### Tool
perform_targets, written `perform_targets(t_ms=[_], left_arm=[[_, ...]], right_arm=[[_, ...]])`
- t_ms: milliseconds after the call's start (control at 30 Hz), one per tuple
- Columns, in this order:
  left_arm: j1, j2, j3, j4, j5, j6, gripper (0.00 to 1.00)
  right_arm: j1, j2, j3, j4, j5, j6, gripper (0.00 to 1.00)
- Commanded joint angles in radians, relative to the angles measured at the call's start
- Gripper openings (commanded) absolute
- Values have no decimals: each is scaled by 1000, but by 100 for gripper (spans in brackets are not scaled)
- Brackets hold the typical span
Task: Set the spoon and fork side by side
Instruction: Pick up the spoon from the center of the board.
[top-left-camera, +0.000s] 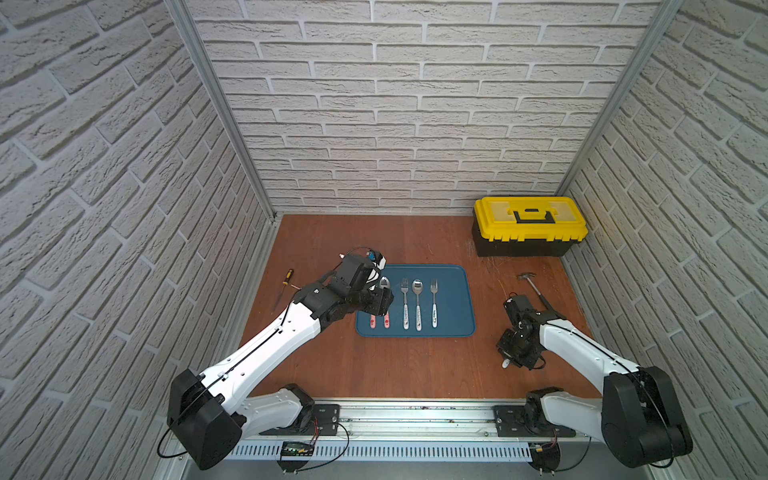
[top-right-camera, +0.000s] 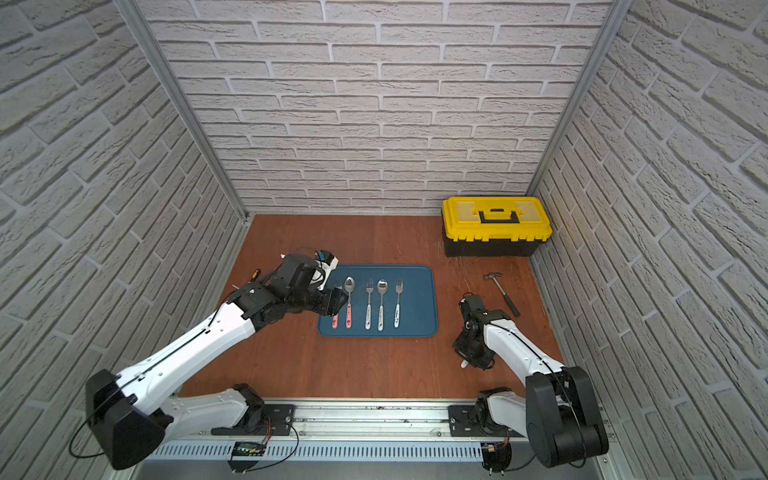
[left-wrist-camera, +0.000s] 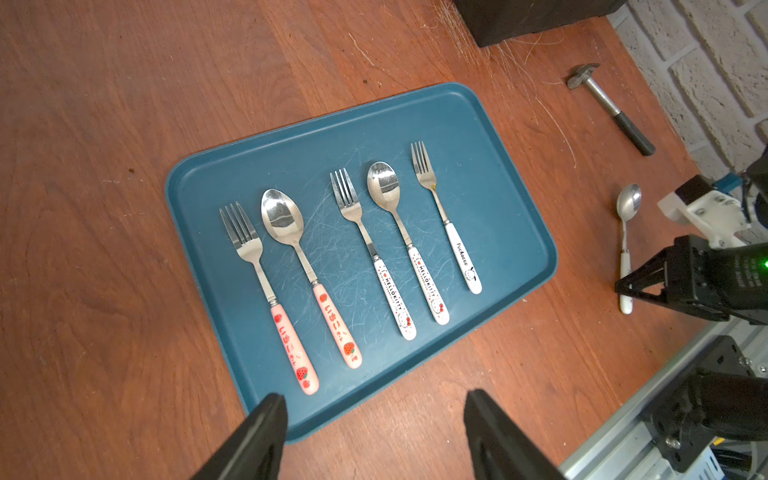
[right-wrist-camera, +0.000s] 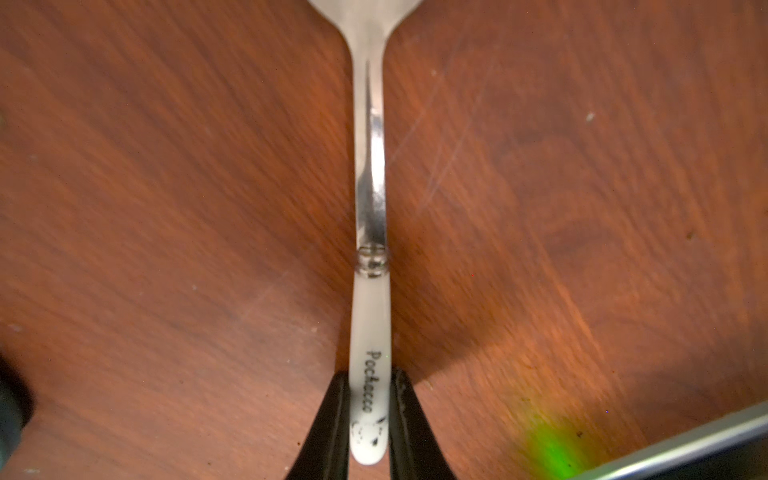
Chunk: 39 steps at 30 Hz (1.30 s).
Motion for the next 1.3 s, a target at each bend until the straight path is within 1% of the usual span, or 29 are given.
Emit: perform_targets(t_ms=[0, 167, 400, 500, 567, 633, 767, 833, 900, 1067, 1200, 1267], left_arm=[[-8, -8, -7, 18, -14, 7, 72], [-13, 0, 0, 17, -14, 6, 72], [-20, 7, 7, 23, -20, 6, 72], [-27, 17, 15, 25, -22, 6, 72], [-30, 18, 19, 25, -25, 5, 72], [-30, 20, 24, 20, -31, 5, 72], [-24, 10, 27, 2, -61, 6, 73], [2, -7, 20, -5, -61, -8, 72], [41, -28, 5, -7, -36, -16, 72], [82, -73, 6, -42, -38, -14, 73], [86, -86, 16, -73, -49, -8, 73], [86, -89, 16, -80, -52, -8, 73]], right_arm=[[-3, -4, -18, 35, -40, -22, 11], [-3, -30, -17, 42, -40, -31, 7], [2, -114, 51, -13, -17, -61, 6], [20, -114, 98, -26, -16, -80, 6], [45, -96, 125, 3, -34, -98, 6], [81, -41, 169, 41, -76, -140, 6], [195, 128, 330, 25, -46, -220, 6], [261, 225, 428, 14, -38, -261, 6], [301, 306, 508, 8, -36, -285, 6], [346, 480, 651, -10, -47, -343, 6], [353, 568, 707, -29, -80, -382, 6], [360, 587, 714, -32, -78, -393, 6]])
